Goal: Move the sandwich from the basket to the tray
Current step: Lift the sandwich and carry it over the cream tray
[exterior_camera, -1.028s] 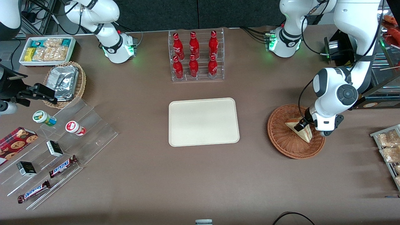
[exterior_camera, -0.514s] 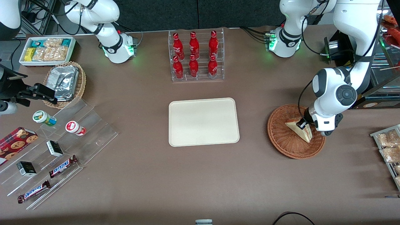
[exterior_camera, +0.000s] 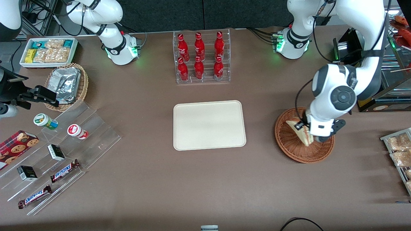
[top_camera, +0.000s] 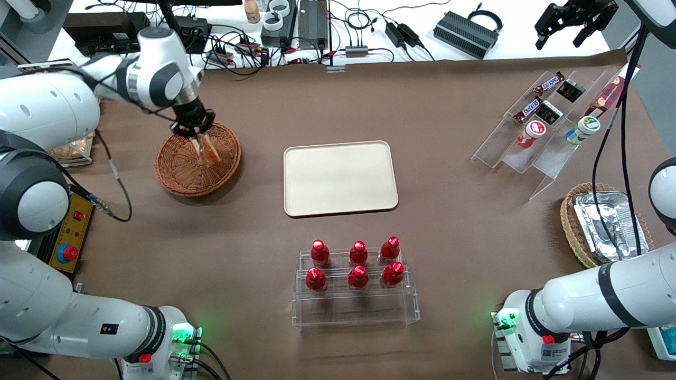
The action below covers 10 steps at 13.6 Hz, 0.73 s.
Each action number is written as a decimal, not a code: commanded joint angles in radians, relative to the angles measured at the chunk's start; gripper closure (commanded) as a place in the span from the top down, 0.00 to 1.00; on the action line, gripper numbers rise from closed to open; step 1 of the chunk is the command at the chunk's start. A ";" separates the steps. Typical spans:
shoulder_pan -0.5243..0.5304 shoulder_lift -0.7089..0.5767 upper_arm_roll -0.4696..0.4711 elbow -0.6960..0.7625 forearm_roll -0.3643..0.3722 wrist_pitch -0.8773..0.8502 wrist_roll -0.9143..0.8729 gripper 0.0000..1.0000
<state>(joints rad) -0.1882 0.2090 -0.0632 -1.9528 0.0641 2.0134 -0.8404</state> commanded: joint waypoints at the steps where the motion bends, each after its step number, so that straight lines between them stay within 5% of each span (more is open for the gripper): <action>1: -0.110 0.007 0.006 0.075 0.005 -0.053 0.030 0.00; 10: -0.444 0.320 -0.020 0.423 -0.056 -0.039 0.014 0.00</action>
<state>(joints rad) -0.5869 0.4246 -0.0850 -1.6719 0.0191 1.9983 -0.8278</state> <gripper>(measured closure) 0.855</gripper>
